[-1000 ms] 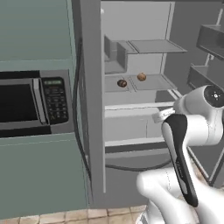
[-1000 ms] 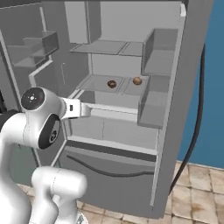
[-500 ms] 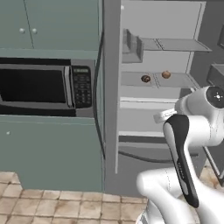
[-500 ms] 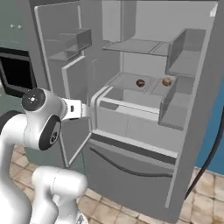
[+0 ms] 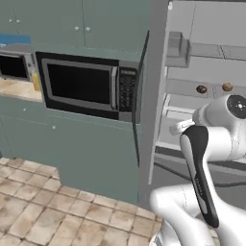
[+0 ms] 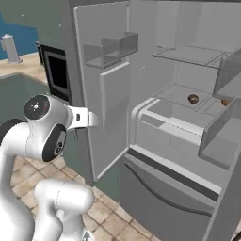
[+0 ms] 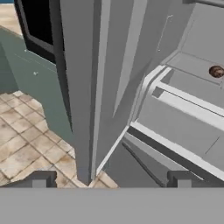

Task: Move the potato and onion from the top shelf to the second highest shelf to make space. Then, place the pitcher from the counter on the cleared top shelf.

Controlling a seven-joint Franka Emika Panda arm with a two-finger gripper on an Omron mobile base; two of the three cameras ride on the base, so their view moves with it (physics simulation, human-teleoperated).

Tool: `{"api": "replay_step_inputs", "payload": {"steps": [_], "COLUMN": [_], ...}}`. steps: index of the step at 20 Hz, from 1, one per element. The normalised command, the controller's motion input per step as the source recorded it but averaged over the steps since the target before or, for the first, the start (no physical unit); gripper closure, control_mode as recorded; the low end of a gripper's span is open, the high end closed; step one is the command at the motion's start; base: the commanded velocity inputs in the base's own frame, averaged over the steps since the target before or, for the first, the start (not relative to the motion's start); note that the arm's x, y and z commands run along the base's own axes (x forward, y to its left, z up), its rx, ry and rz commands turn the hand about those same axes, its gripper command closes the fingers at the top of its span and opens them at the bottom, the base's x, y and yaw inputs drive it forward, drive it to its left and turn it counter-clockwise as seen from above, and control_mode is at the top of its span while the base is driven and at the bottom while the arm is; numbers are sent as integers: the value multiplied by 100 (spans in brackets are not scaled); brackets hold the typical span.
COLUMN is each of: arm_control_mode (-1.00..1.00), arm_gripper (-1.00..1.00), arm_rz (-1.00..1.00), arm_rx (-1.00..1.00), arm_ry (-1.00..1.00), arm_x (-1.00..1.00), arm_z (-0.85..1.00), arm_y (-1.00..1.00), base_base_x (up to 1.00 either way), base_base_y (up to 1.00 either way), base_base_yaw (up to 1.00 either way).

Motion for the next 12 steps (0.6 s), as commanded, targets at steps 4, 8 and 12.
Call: {"api": "replay_step_inputs", "payload": {"steps": [4, 8, 12], "arm_control_mode": [100, 100, 100], "arm_gripper": [-100, -100, -100], "arm_rz": [0, 0, 0], "arm_rx": [0, 0, 0], "arm_ry": [0, 0, 0], "arm_x": [0, 0, 0], "arm_z": [0, 0, 0], "arm_y": [0, 0, 0], "base_base_x": [1, 15, 28], "base_base_y": [40, 57, 67], "base_base_yaw": [46, 40, 36]}}
